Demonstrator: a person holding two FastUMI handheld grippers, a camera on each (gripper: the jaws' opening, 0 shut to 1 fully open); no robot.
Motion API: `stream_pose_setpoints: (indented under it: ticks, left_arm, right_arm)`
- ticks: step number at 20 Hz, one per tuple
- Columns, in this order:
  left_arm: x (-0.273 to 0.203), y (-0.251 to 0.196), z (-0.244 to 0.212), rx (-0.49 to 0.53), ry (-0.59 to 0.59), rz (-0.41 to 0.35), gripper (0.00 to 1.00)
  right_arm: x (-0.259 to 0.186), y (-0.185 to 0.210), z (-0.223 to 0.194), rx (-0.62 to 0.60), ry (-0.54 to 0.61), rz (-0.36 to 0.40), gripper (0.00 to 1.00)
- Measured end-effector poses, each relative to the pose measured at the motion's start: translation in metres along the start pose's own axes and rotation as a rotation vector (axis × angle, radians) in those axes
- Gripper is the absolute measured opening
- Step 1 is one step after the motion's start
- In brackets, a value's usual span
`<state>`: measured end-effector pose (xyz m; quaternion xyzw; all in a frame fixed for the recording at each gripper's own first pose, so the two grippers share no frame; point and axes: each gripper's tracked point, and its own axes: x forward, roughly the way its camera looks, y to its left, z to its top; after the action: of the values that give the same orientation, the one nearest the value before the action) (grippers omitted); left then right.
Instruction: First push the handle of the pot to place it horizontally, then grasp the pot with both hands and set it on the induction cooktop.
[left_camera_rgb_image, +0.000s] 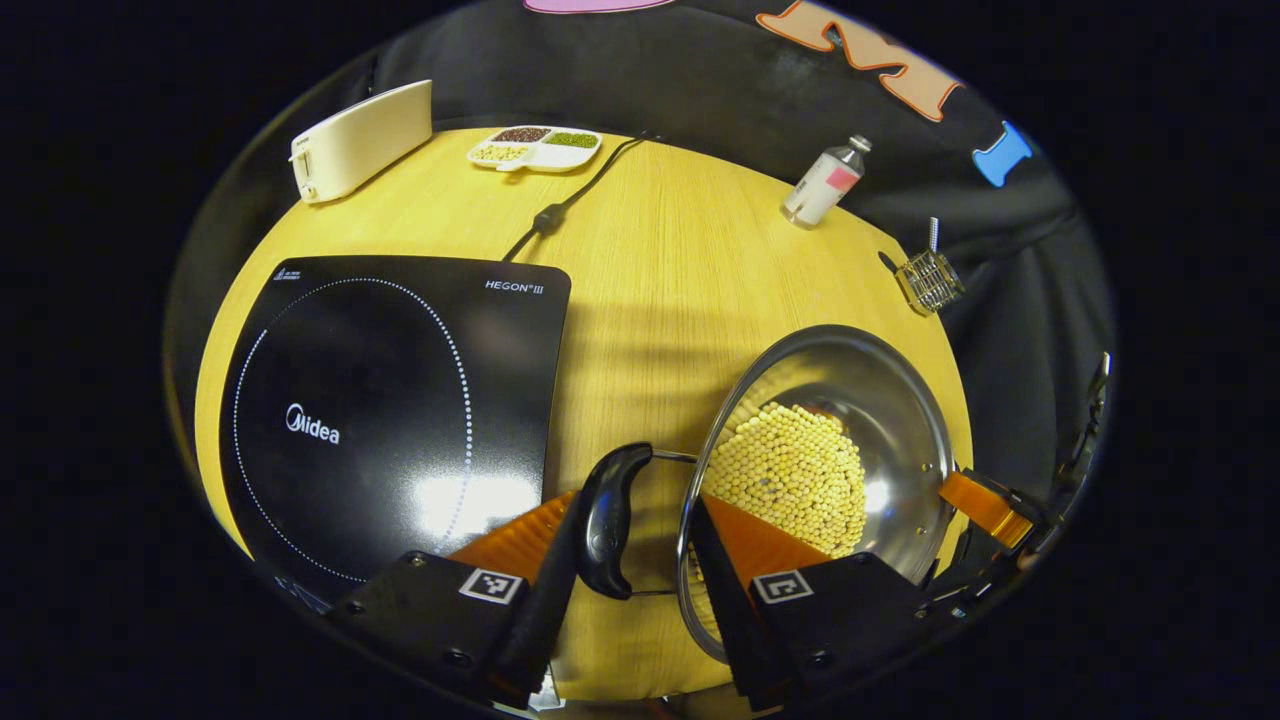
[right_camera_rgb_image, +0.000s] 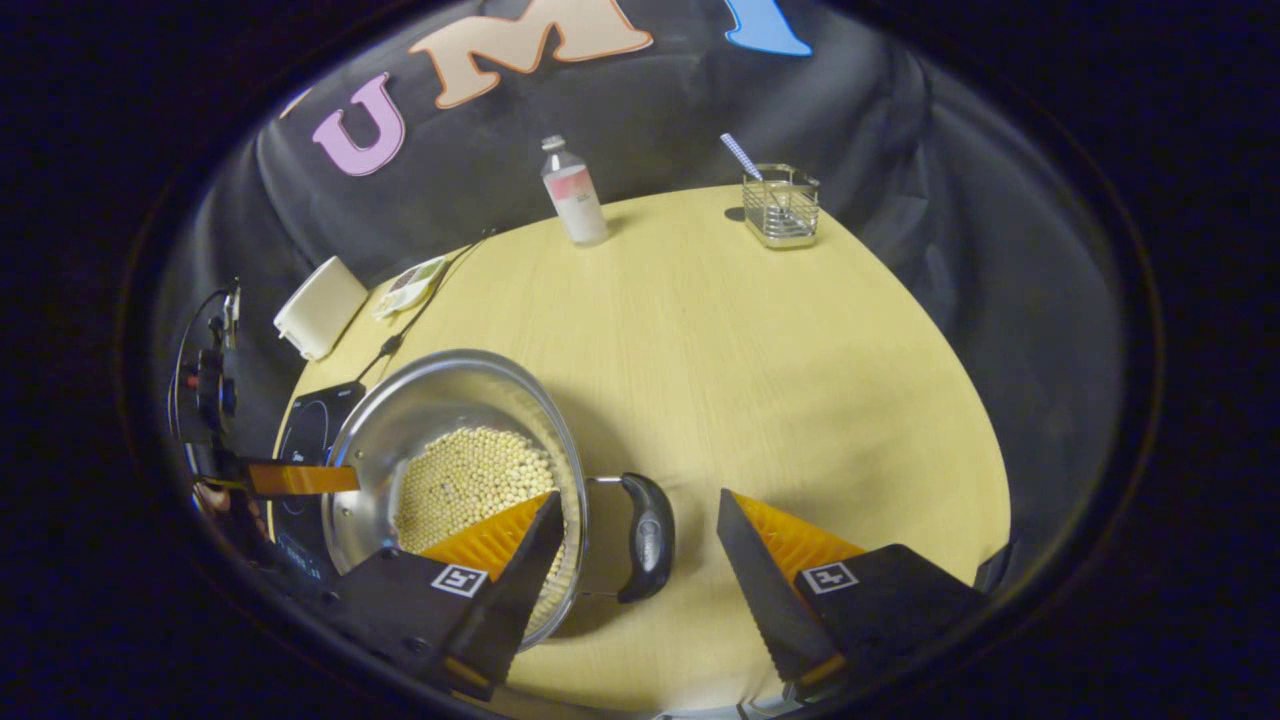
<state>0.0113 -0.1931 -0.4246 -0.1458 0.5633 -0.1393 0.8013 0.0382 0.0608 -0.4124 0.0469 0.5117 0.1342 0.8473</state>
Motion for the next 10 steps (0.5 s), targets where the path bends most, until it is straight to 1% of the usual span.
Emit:
stream_pose_setpoints:
  ticks: [3, 4, 5, 6, 7, 8, 9, 10]
  left_arm:
    - [0.001, 0.003, -0.001, 0.017, 0.006, 0.023, 0.69]
    - [0.002, 0.002, -0.002, 0.025, 0.006, 0.028, 0.68]
    - [0.002, 0.002, -0.001, 0.03, 0.004, 0.033, 0.7]
    - [0.003, 0.003, -0.002, 0.033, 0.007, 0.042, 0.69]
    - [0.003, 0.002, -0.002, 0.038, 0.006, 0.047, 0.7]
    - [0.004, 0.003, -0.002, 0.044, 0.005, 0.057, 0.71]
    - [0.004, 0.003, -0.003, 0.052, 0.006, 0.065, 0.72]
    - [0.004, 0.003, -0.002, 0.06, -0.002, 0.07, 0.7]
  right_arm:
    - [0.006, 0.002, -0.006, 0.003, 0.031, 0.01, 0.94]
    - [0.008, 0.003, -0.008, 0.006, 0.042, 0.015, 0.98]
    - [0.011, 0.004, -0.011, 0.008, 0.053, 0.023, 0.95]
    - [0.012, 0.004, -0.012, 0.006, 0.064, 0.025, 0.98]
    - [0.013, 0.003, -0.015, 0.001, 0.078, 0.028, 0.85]
    - [0.016, 0.002, -0.019, -0.002, 0.095, 0.035, 0.84]
    - [0.017, 0.0, -0.021, -0.006, 0.108, 0.038, 0.93]
    - [0.017, 0.005, -0.021, 0.001, 0.114, 0.065, 0.93]
